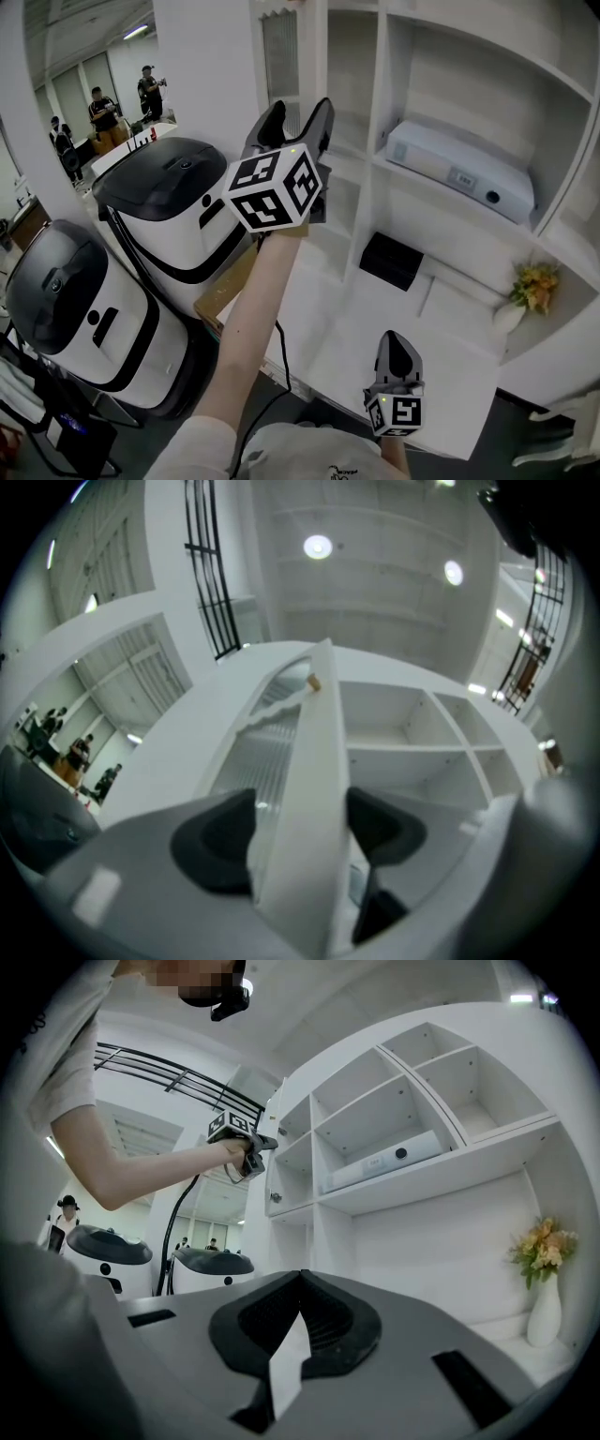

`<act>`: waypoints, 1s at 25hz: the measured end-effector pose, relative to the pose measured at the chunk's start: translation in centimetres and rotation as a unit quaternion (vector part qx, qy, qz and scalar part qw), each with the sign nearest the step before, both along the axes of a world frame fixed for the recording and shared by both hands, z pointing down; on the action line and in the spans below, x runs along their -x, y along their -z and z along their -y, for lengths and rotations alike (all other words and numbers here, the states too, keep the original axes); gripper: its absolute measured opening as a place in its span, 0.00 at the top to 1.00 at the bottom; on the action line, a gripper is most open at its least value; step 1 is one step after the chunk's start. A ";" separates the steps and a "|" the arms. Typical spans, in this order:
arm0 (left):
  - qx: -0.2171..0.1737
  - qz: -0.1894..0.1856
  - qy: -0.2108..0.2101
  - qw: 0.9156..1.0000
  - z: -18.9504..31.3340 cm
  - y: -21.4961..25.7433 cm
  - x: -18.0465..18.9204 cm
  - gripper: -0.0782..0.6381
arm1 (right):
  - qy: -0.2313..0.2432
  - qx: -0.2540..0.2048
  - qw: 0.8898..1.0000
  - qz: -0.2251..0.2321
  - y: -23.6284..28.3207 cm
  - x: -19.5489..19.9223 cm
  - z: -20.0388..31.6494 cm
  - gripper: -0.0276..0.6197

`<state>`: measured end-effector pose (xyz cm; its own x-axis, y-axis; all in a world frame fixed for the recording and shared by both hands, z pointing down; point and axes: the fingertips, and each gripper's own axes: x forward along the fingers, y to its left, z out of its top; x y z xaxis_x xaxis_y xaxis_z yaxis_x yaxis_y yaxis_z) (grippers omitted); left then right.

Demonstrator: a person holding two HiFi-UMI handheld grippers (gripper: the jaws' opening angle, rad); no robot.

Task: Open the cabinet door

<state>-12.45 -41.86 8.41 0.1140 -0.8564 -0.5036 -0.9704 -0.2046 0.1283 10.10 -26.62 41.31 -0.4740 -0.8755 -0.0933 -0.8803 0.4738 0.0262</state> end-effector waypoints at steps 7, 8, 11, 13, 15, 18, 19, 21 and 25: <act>-0.011 -0.001 0.001 1.000 -2.2 -0.1 2.3 0.44 | 0.014 0.003 1.000 -0.005 -0.2 1.5 -0.7 0.96; -0.012 -0.001 0.003 1.000 -2.6 -0.1 2.6 0.44 | 0.017 0.001 1.000 -0.005 -0.1 1.7 -0.8 0.96; -0.016 -0.003 0.011 1.000 -3.6 0.0 3.8 0.44 | 0.024 -0.003 1.000 -0.006 0.1 2.3 -1.1 0.96; -0.021 -0.005 0.019 1.000 -4.5 -0.1 5.0 0.44 | 0.029 -0.003 1.000 -0.006 0.1 2.7 -1.2 0.96; -0.027 -0.004 0.022 0.999 -5.5 -0.1 6.0 0.48 | 0.035 -0.004 0.999 -0.007 0.0 3.1 -1.5 0.96; -0.034 0.009 0.003 0.999 -6.5 0.0 6.6 0.61 | 0.046 -0.004 0.999 -0.009 0.0 4.1 -1.9 0.96; -0.036 0.014 -0.005 0.999 -6.7 0.1 6.6 0.67 | 0.051 -0.005 0.999 -0.012 -0.1 4.5 -2.1 0.96; -0.036 0.023 -0.012 0.999 -7.0 0.2 6.5 0.74 | 0.061 -0.009 0.998 -0.020 -0.1 5.2 -2.5 0.96; -0.033 0.030 -0.007 0.999 -7.2 0.2 6.9 0.75 | 0.068 -0.013 0.997 -0.025 0.0 5.7 -2.8 0.96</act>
